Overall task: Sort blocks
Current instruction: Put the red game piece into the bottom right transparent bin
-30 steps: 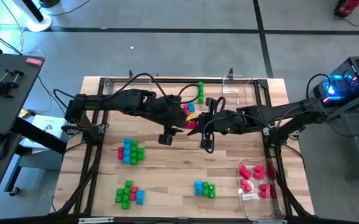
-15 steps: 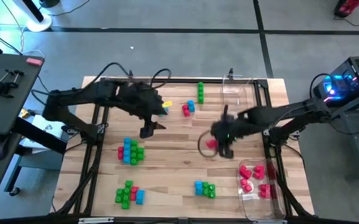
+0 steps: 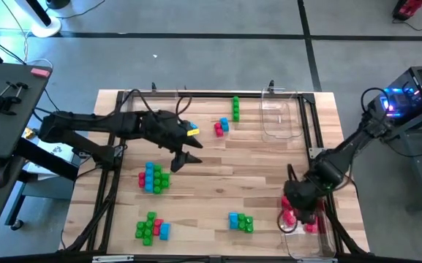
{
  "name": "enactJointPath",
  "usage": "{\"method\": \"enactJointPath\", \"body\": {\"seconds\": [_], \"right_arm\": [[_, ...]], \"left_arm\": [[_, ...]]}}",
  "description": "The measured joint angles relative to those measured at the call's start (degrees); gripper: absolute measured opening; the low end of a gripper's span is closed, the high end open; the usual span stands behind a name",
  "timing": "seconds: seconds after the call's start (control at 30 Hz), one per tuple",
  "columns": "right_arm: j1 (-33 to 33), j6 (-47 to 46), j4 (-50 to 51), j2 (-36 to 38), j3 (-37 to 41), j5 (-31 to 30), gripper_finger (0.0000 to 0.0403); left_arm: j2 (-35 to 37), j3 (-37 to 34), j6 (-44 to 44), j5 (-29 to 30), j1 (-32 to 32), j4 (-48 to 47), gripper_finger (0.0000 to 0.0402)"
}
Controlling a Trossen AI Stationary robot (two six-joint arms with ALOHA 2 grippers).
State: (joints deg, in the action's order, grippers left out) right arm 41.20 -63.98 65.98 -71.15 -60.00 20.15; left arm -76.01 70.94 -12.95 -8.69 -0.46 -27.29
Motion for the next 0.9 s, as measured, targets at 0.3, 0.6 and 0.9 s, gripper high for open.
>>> {"method": "enactJointPath", "body": {"seconds": [0.3,0.6,0.9], "right_arm": [[3.3,-12.81,1.08,0.1,5.73,1.42,0.012],[0.36,-6.73,-0.89,0.12,-3.6,-3.52,0.0238],[-21.23,13.78,-21.27,-3.67,-8.45,-37.66,0.0243]], "left_arm": [[-0.08,0.02,-0.86,0.09,5.46,4.46,0.0268],[0.54,0.02,2.03,-7.67,8.9,2.87,0.0268],[4.47,-4.14,4.15,-9.45,8.12,-4.61,0.0268]]}}
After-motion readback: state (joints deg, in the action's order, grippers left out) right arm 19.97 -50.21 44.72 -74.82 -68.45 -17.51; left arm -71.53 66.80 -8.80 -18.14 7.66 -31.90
